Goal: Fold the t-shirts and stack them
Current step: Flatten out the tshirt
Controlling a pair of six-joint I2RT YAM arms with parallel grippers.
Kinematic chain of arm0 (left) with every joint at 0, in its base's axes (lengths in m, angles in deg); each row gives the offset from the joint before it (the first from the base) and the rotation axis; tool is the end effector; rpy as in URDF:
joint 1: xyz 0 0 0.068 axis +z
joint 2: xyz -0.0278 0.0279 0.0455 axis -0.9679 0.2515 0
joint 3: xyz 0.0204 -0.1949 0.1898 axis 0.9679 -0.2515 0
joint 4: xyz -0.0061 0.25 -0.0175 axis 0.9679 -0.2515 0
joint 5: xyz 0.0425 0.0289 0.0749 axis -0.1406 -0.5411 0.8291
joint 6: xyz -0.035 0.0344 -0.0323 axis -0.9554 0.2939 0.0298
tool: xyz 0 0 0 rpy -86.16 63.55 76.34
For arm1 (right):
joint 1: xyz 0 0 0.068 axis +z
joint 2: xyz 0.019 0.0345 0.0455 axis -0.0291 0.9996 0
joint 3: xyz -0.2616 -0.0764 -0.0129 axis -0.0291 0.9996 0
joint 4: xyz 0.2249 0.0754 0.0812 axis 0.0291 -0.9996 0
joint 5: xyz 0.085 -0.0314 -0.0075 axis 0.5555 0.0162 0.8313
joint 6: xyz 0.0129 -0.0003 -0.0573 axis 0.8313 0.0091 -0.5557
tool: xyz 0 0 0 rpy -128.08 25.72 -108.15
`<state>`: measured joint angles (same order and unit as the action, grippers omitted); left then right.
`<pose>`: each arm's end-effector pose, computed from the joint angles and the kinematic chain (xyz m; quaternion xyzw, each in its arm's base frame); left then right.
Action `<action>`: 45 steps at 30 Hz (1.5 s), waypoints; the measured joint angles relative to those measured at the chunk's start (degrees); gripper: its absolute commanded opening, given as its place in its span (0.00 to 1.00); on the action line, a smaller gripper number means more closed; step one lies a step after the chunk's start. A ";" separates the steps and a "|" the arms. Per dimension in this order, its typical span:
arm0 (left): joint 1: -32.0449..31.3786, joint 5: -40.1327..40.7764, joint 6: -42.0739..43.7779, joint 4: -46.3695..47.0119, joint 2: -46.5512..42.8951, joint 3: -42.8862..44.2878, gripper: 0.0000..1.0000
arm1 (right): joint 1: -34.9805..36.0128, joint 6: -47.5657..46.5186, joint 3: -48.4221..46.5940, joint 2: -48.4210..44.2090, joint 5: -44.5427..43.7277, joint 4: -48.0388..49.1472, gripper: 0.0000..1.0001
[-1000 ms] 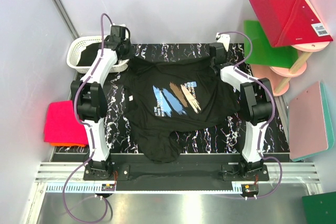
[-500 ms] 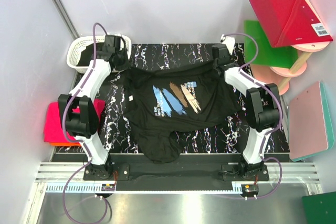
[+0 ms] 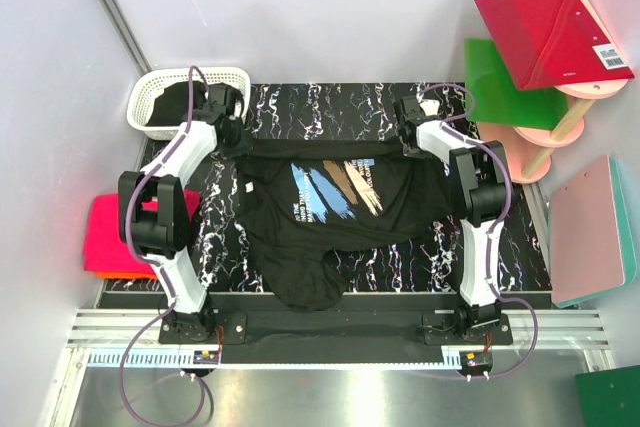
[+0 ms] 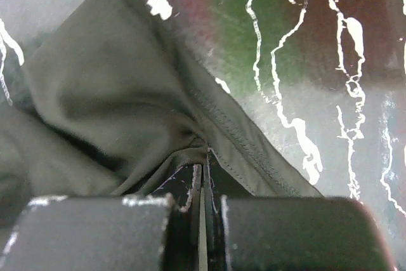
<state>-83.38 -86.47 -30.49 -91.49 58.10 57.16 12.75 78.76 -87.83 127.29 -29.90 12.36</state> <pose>0.3816 -0.0528 0.2489 -0.1266 0.9539 -0.0686 0.2632 0.4414 0.0911 0.1529 0.1186 0.9280 -0.1714 0.3089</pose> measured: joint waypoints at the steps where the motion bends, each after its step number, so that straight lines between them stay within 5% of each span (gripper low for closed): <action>1: 0.00 0.04 -0.09 0.00 0.11 -0.52 0.00 | -0.26 0.72 -1.29 0.50 0.15 -1.38 0.00; 14: 0.26 0.87 -1.77 -0.85 -6.14 -4.72 0.00 | -3.41 5.14 -3.37 -2.08 5.42 -7.06 0.00; 18: -0.04 0.83 -2.43 1.51 -18.03 -4.48 0.00 | -3.45 4.20 3.52 -15.56 8.76 -3.28 0.00; 23: -0.52 0.94 -2.60 7.02 -38.05 -5.55 0.00 | -3.02 1.73 15.89 -45.29 15.13 5.99 0.00; 32: -0.57 -0.26 -0.61 8.94 -69.42 -10.51 0.00 | 0.28 -3.74 22.71 -84.59 24.48 11.76 0.00; 37: -0.57 -3.67 1.05 3.30 -79.43 -6.99 0.00 | 0.28 -5.90 22.80 -97.92 30.08 7.82 0.00; 45: 0.13 -13.20 1.38 -1.49 -80.19 18.29 0.00 | -0.96 -6.62 11.91 -103.30 37.64 4.07 0.00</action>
<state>-83.25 -99.67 -29.11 -92.98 -22.10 75.46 11.79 72.14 -75.92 23.99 7.74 16.42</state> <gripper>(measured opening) 0.012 0.011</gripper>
